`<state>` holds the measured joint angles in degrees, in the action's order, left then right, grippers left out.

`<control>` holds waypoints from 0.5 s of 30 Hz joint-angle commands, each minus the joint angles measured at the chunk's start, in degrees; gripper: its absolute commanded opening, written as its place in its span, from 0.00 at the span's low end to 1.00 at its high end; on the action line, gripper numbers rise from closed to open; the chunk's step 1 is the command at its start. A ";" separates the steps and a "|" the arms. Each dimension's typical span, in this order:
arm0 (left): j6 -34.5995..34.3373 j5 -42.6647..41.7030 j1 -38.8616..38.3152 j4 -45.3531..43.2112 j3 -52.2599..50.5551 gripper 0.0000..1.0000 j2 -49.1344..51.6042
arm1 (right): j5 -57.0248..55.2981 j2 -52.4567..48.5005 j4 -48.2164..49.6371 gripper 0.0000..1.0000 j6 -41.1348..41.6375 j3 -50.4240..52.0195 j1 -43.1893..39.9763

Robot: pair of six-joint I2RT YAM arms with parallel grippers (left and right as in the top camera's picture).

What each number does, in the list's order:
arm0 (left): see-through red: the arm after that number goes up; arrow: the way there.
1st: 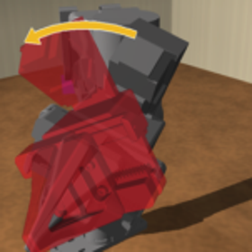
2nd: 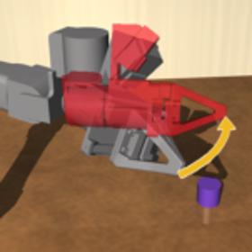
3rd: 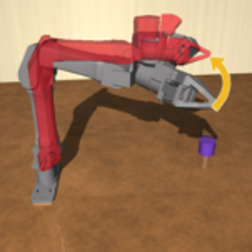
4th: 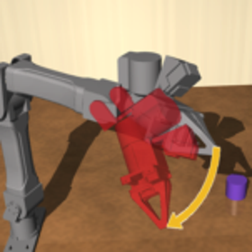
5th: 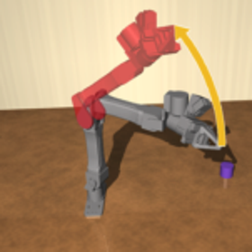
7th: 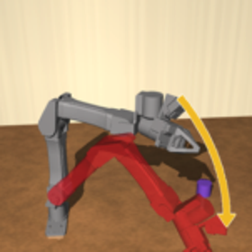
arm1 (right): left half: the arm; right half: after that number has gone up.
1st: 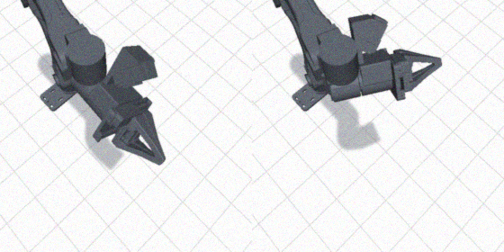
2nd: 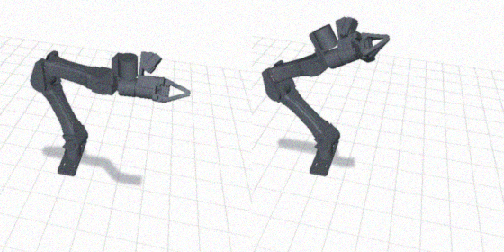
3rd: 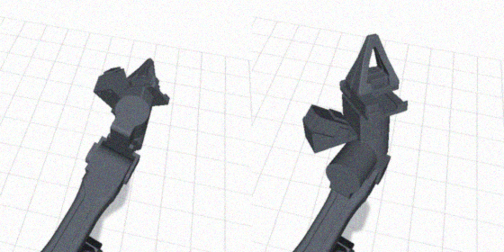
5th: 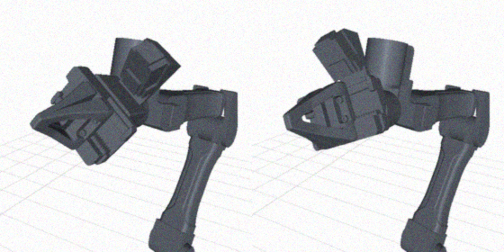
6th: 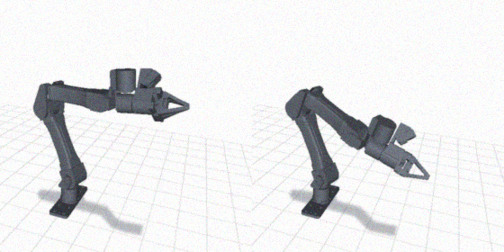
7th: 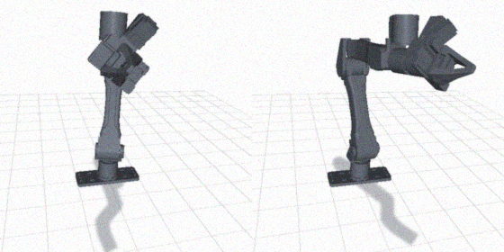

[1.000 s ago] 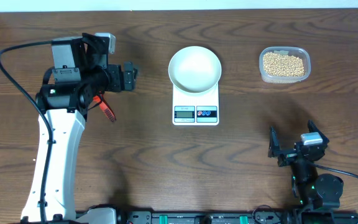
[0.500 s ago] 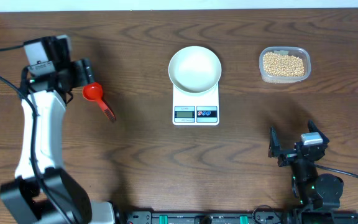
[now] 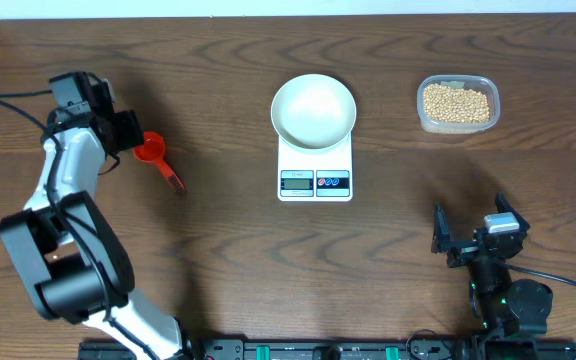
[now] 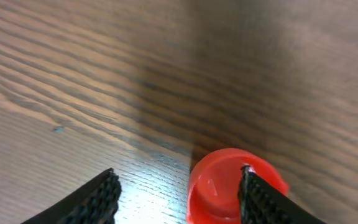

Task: Scoop item into bowl and weigh 50g on scale
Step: 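Lower the left gripper onto the red scoop cup and close it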

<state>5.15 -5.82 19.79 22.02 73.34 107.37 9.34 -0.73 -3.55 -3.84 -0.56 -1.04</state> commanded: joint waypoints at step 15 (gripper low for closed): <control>-1.64 0.33 0.13 -0.07 0.94 0.33 9.29 | -0.17 0.09 -0.02 0.99 -0.55 0.24 0.28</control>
<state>4.01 -6.00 19.77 21.74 73.36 115.63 9.34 -0.73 -3.55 -3.84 -0.56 -1.04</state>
